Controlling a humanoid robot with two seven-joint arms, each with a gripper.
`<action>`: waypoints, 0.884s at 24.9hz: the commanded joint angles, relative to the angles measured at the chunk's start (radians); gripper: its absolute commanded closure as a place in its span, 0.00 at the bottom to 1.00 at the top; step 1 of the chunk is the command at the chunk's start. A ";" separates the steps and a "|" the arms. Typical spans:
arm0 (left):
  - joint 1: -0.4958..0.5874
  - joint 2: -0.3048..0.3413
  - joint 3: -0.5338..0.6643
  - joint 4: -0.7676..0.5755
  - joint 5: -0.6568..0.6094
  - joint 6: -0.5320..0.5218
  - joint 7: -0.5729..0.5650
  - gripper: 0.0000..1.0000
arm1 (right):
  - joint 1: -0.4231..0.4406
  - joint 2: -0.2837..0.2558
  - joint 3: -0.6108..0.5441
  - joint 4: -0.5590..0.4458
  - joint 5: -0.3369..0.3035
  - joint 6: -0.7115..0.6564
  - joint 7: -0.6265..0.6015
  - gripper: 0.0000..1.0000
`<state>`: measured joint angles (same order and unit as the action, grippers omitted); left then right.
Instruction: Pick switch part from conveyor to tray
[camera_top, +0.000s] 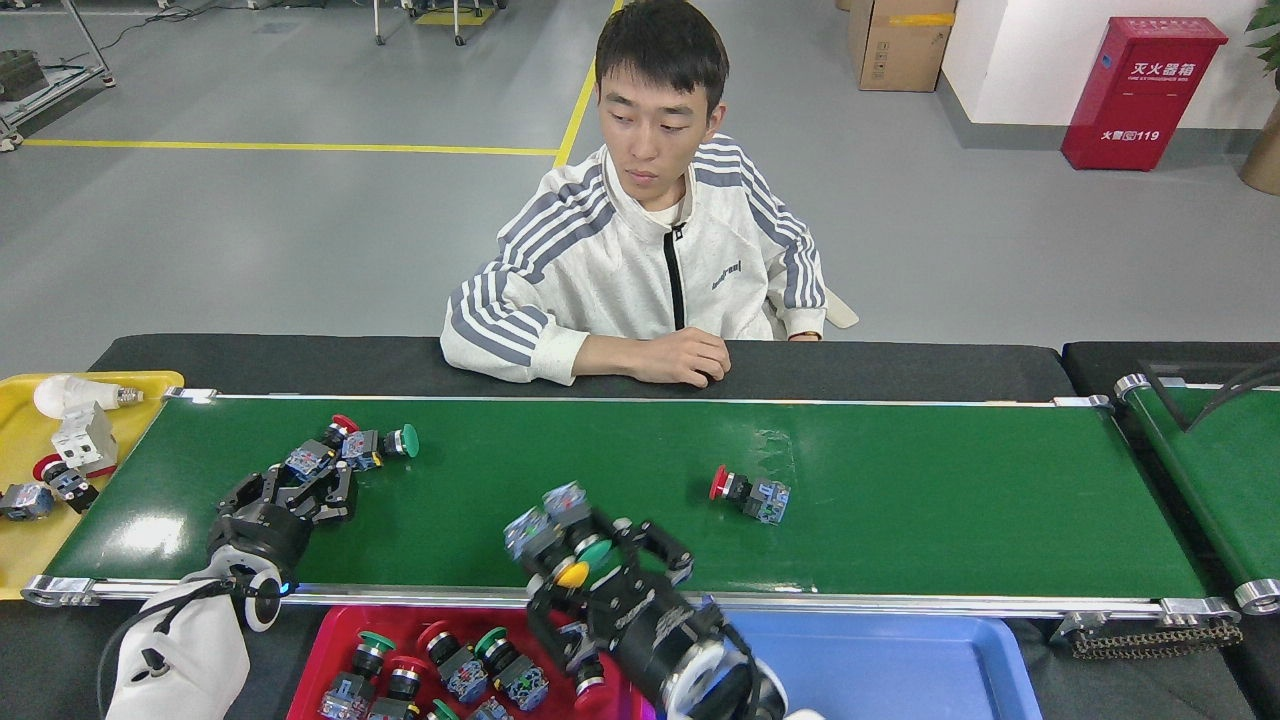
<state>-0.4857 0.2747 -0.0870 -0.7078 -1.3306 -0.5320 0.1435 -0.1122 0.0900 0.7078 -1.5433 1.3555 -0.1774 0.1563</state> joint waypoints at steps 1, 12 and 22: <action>0.051 0.026 0.030 -0.122 -0.002 -0.224 0.008 0.81 | 0.009 -0.001 0.002 -0.031 0.004 -0.022 0.000 0.00; 0.565 -0.012 0.268 -0.740 -0.013 -0.253 -0.025 0.02 | 0.129 -0.006 -0.373 -0.225 -0.001 0.076 -0.038 0.00; 0.648 -0.103 0.401 -0.769 -0.012 -0.253 -0.024 0.00 | 0.318 -0.055 -0.697 -0.225 0.001 0.317 -0.090 0.00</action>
<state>0.1607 0.1824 0.2849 -1.4611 -1.3430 -0.7806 0.1162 0.2058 0.0484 0.0230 -1.7530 1.3567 0.1284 0.0806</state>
